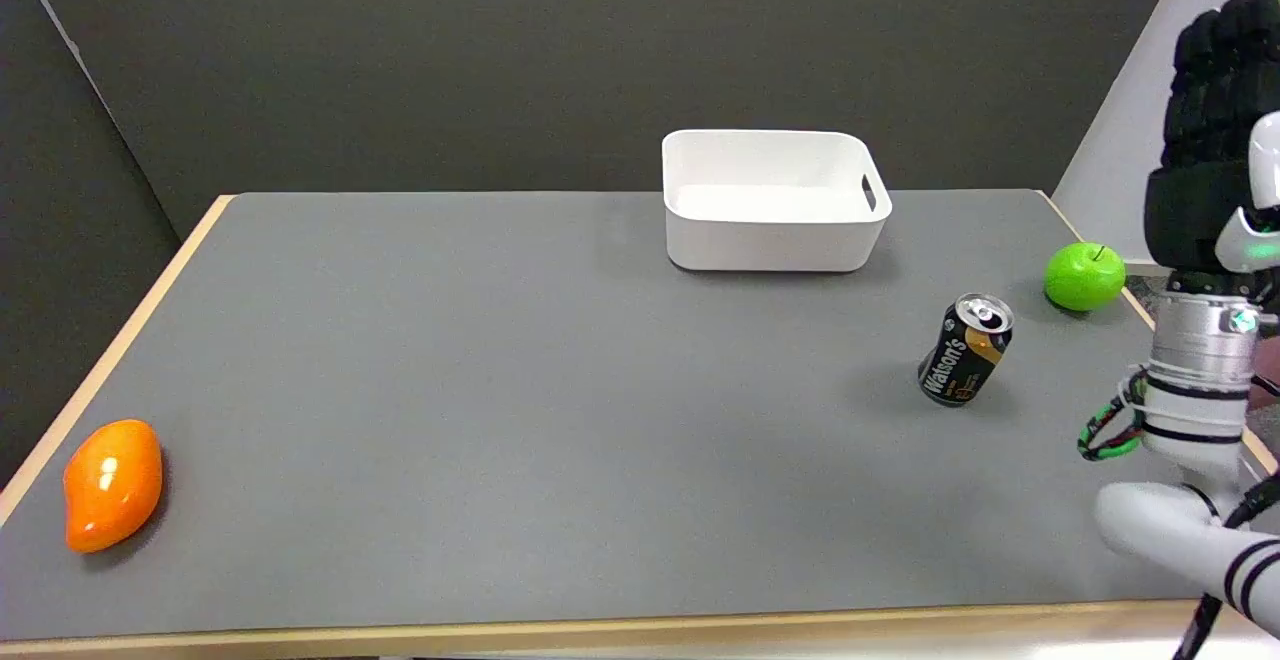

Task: Pick up the black can.

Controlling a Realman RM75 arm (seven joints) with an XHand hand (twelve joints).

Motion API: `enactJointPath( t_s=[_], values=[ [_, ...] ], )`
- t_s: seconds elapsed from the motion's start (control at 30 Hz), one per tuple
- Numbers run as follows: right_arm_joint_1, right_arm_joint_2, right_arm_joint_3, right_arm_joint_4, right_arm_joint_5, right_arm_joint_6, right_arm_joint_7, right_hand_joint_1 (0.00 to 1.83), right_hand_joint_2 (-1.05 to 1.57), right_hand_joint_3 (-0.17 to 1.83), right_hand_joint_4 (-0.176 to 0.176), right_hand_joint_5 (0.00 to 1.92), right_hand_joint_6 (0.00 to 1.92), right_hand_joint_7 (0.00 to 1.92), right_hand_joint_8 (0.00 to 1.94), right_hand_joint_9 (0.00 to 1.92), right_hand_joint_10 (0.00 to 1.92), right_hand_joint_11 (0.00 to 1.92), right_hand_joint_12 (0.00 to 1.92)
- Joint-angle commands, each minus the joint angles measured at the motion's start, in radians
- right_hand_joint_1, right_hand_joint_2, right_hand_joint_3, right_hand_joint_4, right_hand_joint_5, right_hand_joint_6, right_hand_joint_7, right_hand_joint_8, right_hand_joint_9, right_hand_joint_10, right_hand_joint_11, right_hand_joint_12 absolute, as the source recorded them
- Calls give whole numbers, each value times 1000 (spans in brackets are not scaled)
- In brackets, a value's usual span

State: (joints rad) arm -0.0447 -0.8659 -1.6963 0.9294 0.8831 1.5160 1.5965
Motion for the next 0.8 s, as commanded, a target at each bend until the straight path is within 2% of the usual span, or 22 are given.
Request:
enactJointPath(
  t_s=[0.03, 0.2, 0.27, 0.33, 0.4, 0.47, 0.53, 0.6, 0.63, 0.7, 0.8],
  values=[
    [-173, 11, 94, 32, 7, 57, 6, 235, 639, 932, -26, 33, 217, 26, 174, -1, 283, -1, 125],
    [-242, 23, 122, 77, -44, -47, -4, 290, 686, 885, -29, 26, 238, -1, 160, 2, 247, -1, 82],
    [-256, 32, 132, 72, -88, -105, -4, 375, 643, 960, -35, 45, 188, -1, 148, 14, 181, -1, 22],
    [-265, 37, 138, 50, -131, -160, -4, 377, 637, 955, -40, 42, 193, -1, 141, 11, 176, -1, 12],
    [-270, 38, 139, 24, -158, -195, -4, 371, 621, 926, -49, 37, 221, -1, 154, -1, 180, -1, -1],
    [-275, 33, 134, -3, -170, -225, -4, 319, 688, 808, -54, 26, 270, -1, 148, -1, 178, -1, -1],
    [-277, 25, 129, -30, -172, -238, -4, 298, 677, 853, -72, 27, 243, -1, 134, -1, 142, -1, 2],
    [-273, 18, 126, -54, -172, -238, -4, 380, 638, 936, -77, 46, 184, -1, 122, -1, 91, -1, -1],
    [-267, 10, 124, -69, -172, -238, -4, 393, 631, 949, -90, 51, 174, -1, 113, 0, 60, -1, 8],
    [-253, -6, 119, -89, -172, -240, -4, 366, 623, 933, -118, 50, 181, -1, 88, 0, 25, -1, 19],
    [-210, -37, 109, -139, -172, -235, 3, 296, 606, 901, -132, 43, 186, -1, 49, -1, 31, -1, 12]
  ],
)
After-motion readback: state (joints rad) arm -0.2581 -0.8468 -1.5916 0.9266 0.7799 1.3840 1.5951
